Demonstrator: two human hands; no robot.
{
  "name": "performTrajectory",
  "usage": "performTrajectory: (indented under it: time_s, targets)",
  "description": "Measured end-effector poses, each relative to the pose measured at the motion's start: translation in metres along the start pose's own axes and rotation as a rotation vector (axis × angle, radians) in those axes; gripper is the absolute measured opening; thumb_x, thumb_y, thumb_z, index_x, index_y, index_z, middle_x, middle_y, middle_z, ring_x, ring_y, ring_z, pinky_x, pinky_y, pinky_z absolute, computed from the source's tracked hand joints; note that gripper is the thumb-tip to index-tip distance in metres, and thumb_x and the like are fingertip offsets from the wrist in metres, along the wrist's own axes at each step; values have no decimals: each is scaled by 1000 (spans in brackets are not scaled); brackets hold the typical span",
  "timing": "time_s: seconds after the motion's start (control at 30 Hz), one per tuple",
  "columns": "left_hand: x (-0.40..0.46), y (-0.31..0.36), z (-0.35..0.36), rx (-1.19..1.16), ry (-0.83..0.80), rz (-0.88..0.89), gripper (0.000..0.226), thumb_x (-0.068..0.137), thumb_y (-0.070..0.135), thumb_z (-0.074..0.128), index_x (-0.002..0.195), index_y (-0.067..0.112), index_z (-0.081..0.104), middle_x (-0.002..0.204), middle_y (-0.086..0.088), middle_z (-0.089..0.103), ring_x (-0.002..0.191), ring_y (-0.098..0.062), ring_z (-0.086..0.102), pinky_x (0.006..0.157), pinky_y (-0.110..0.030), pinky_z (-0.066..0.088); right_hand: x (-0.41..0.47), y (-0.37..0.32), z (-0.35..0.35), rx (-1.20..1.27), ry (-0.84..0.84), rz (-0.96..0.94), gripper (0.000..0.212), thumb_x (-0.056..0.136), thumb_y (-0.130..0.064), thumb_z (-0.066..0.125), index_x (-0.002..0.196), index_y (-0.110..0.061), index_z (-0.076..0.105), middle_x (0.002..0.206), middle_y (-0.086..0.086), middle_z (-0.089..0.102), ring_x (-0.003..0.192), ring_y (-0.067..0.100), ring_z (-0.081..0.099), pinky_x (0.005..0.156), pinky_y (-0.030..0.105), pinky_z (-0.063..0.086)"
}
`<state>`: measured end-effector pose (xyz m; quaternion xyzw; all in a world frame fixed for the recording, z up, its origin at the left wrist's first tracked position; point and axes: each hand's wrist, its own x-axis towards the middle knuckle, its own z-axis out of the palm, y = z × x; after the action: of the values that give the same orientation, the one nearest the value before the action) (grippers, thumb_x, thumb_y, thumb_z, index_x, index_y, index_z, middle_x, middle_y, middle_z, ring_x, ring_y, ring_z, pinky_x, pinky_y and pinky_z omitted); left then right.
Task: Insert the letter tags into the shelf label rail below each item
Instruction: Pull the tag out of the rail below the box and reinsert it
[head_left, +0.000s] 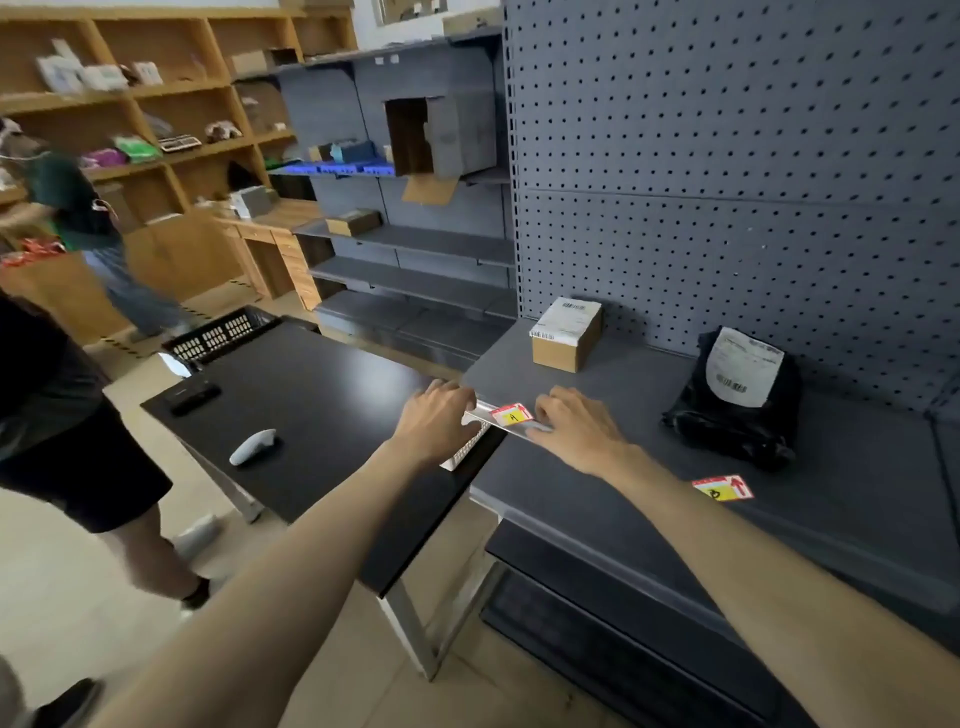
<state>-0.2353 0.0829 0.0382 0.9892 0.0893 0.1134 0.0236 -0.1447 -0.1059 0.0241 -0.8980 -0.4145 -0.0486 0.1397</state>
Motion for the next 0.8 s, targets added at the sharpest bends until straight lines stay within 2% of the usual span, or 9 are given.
performTrajectory:
  time_s: [0.2,0.37,0.5,0.6,0.73,0.8]
  targets:
    - [51,-35,42,-96,-56,123,24,86,32,62,105,17,62,110,-2,64,114,-23,50,90,-36,43,40,1,29,-45,-3,143,29,90,-39,58,97,-11,58,100,6,60,93,25,58,77,43,54]
    - [88,-64,72,-181,-80,239,20,82,29,67,98,17,65,106,-4,67,110,-25,54,89,-36,44,67,-11,45,-65,-16,257,28,93,-36,56,107,-12,55,107,7,60,99,26,58,81,43,52]
    - [106,-75,94,-233,-123,346,21,80,28,71,97,16,68,106,-6,67,110,-24,54,89,-39,48,79,-27,60,-68,-8,316,16,97,-24,50,104,-12,57,104,7,60,96,26,57,75,40,49]
    - [113,-81,108,-268,-176,407,22,81,30,71,100,19,69,109,-4,65,111,-22,52,87,-44,50,84,-33,71,-146,22,351,12,96,-14,49,93,-13,60,93,5,63,87,26,60,66,38,48]
    - [118,-87,122,-347,-112,438,10,84,24,68,87,16,71,97,-5,65,101,-25,56,74,-43,51,83,-35,75,-180,53,429,13,94,-8,53,87,-10,64,88,5,63,83,24,57,62,37,49]
    - [120,-87,124,-365,-75,472,11,87,24,66,87,14,71,98,-6,63,100,-24,55,76,-43,50,79,-33,77,-199,54,455,13,93,-6,54,85,-8,64,89,6,61,84,24,56,63,39,52]
